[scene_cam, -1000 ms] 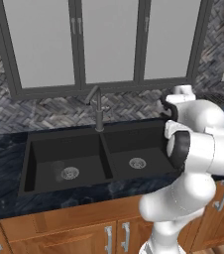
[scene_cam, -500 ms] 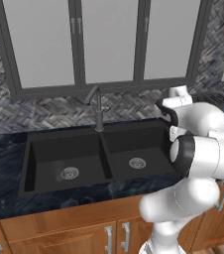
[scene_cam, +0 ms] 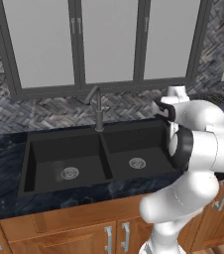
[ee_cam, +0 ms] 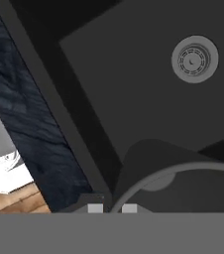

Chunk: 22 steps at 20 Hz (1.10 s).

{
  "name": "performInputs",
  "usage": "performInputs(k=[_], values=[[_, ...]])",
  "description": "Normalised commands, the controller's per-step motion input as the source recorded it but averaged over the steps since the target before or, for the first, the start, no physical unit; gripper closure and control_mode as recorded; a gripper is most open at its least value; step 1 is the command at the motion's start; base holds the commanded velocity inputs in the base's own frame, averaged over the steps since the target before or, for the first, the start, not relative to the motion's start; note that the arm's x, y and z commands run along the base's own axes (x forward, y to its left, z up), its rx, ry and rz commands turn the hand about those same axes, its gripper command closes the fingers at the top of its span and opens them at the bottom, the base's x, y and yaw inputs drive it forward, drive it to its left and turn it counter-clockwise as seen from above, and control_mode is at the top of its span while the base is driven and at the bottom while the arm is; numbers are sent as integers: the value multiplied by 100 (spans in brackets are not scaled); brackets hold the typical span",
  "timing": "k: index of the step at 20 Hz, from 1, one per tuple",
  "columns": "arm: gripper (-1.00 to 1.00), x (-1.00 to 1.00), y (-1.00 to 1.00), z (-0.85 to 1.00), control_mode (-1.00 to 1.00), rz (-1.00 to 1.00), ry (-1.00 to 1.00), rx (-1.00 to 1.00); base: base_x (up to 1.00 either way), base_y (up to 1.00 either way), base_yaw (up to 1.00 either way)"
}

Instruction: Place the glass cup in the left basin and the glass cup in the right basin of the sink.

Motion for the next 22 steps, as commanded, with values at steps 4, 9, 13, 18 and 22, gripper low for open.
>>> performInputs(k=[4,9,13,18,22], values=[[100,63,15,-15,-100,19,9,7,0,0,0],[100,41,1,-32,-100,8,2,-4,0,0,0],[100,15,0,-36,-100,0,2,-1,0,0,0],[100,7,0,-31,-100,0,0,0,0,0,0],[100,22,0,-23,-100,0,3,0,0,0,0]])
